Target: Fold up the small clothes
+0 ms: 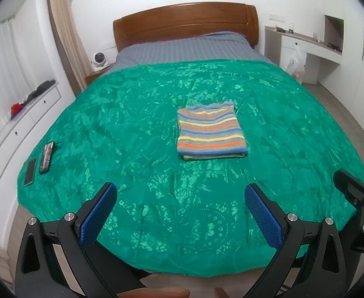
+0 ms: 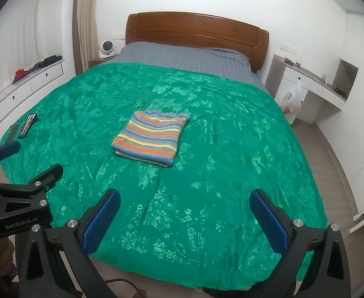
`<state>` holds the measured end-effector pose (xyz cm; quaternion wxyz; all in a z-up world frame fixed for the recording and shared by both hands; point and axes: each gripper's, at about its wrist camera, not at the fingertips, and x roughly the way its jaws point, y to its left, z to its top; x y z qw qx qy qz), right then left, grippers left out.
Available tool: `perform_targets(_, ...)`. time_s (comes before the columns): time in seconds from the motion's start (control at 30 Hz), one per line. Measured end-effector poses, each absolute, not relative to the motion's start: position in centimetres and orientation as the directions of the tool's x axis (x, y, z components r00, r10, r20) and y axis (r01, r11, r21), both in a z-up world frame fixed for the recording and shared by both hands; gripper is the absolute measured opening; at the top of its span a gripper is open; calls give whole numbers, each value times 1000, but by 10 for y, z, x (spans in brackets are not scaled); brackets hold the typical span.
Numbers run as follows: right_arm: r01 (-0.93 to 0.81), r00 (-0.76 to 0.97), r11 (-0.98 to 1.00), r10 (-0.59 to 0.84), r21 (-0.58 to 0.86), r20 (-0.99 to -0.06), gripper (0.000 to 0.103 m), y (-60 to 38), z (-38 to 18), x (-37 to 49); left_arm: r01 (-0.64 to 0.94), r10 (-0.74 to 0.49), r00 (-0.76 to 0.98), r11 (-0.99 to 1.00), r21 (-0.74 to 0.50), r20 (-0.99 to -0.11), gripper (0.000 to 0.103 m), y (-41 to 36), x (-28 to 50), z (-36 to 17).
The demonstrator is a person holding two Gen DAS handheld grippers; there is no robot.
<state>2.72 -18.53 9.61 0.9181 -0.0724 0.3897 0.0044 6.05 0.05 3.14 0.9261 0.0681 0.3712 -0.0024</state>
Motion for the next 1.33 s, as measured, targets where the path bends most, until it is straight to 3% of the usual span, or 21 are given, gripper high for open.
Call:
perform_targets(0.9, -76, 682, 991, -25, -106, -730, 102, -181, 94, 25, 59, 41, 719, 991, 120, -693, 103, -1, 60, 30)
perform_targets(1.33, -68, 680, 993, -25, -97, -733, 102, -184, 90, 24, 51, 61, 755, 987, 152, -653, 103, -7, 53, 30)
